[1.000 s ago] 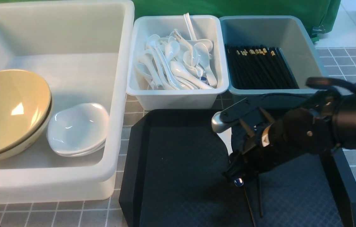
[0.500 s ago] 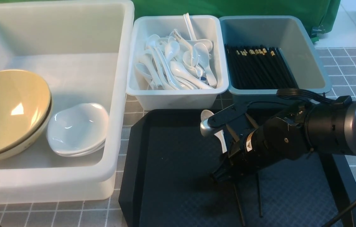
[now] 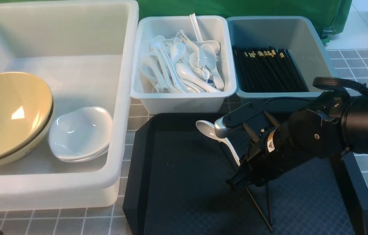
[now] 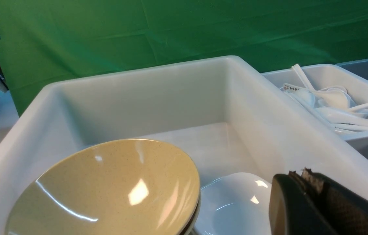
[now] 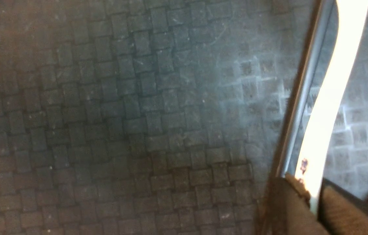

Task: On grey table put chopsticks spoon bowls plates into blue grey white boxes.
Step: 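Place the white spoon into the bin of spoons with the right gripper, then move the grippers toward the tableware on the black tray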

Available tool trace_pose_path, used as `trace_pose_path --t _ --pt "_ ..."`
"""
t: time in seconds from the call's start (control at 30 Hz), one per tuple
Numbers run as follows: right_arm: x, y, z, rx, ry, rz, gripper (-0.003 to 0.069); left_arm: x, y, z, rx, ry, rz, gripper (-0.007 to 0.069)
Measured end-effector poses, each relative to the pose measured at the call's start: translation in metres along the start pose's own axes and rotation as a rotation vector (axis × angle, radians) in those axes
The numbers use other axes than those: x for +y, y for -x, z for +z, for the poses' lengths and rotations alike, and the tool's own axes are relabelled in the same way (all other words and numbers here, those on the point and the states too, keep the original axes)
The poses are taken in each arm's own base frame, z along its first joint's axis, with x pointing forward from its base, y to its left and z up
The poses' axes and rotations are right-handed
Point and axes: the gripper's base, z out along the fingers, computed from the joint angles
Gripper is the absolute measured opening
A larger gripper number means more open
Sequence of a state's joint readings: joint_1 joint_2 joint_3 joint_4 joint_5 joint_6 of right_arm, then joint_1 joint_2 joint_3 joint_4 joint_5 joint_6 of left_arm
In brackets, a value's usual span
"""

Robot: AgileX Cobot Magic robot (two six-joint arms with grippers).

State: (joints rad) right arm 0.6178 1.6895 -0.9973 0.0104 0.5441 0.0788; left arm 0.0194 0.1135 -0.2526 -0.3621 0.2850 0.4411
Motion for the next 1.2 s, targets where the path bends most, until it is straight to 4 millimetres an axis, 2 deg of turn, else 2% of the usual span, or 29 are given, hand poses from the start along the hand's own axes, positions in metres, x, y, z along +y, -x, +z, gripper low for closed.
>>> trace_pose_path --t 0.17,0.27,0.4,0.47,0.5,0.53,0.63,0.77,0.83,0.9,0.97,1.03,1.07,1.1,1.17,1.2 --pt "0.0 0.0 -0.017 -0.016 0.001 -0.093 0.0101 0.0 0.0 0.0 -0.003 0.001 0.0 -0.001" --pt "0.001 0.013 -0.048 -0.133 0.003 -0.144 0.0092 0.0 0.0 0.0 -0.003 0.001 0.001 -0.001" --pt "0.005 0.048 -0.076 -0.401 0.002 -0.162 0.0092 0.0 0.0 0.0 -0.004 0.002 0.008 -0.001" --pt "0.006 0.078 -0.081 -0.574 0.0 -0.159 0.0092 0.0 0.0 0.0 -0.004 0.002 0.008 -0.001" --pt "0.006 0.083 -0.083 -0.595 -0.001 -0.157 0.0092 0.0 0.0 0.0 -0.004 0.002 0.008 -0.001" --pt "0.004 0.105 -0.079 -0.652 -0.007 -0.145 0.0095 0.0 0.0 0.0 -0.004 0.002 0.008 -0.001" --pt "-0.01 0.148 -0.051 -0.644 -0.023 -0.089 0.0144 0.0 0.0 0.0 -0.004 0.002 0.008 -0.001" --pt "-0.035 0.177 -0.002 -0.452 -0.03 0.042 0.03 0.0 0.0 0.0 -0.004 0.002 0.008 -0.001" --pt "-0.041 0.178 0.009 -0.344 -0.035 0.069 0.0342 0.0 0.0 0.0 -0.004 0.002 0.008 -0.001" --pt "-0.043 0.178 0.011 -0.23 -0.04 0.078 0.0382 0.0 0.0 0.0 -0.004 0.002 0.008 -0.001" --pt "-0.042 0.174 0.001 -0.159 -0.044 0.067 0.04 0.0 0.0 0.0 -0.004 0.002 0.008 -0.001" --pt "-0.041 0.161 -0.015 -0.074 -0.058 0.066 0.0407 0.0 0.0 0.0 -0.004 0.002 0.009 -0.001" --pt "-0.042 0.157 -0.013 -0.052 -0.063 0.069 0.0408 0.0 0.0 0.0 -0.004 0.002 0.009 -0.001" --pt "-0.042 0.15 -0.018 -0.028 -0.073 0.07 0.0408 0.0 0.0 0.0 -0.004 0.002 0.009 -0.001" --pt "-0.044 0.104 -0.007 0.091 -0.103 0.097 0.0409 0.0 0.0 0.0 -0.004 0.003 0.011 -0.001" --pt "-0.044 0.094 -0.006 0.097 -0.106 0.105 0.041 0.0 0.0 0.0 -0.004 0.003 0.011 -0.001"
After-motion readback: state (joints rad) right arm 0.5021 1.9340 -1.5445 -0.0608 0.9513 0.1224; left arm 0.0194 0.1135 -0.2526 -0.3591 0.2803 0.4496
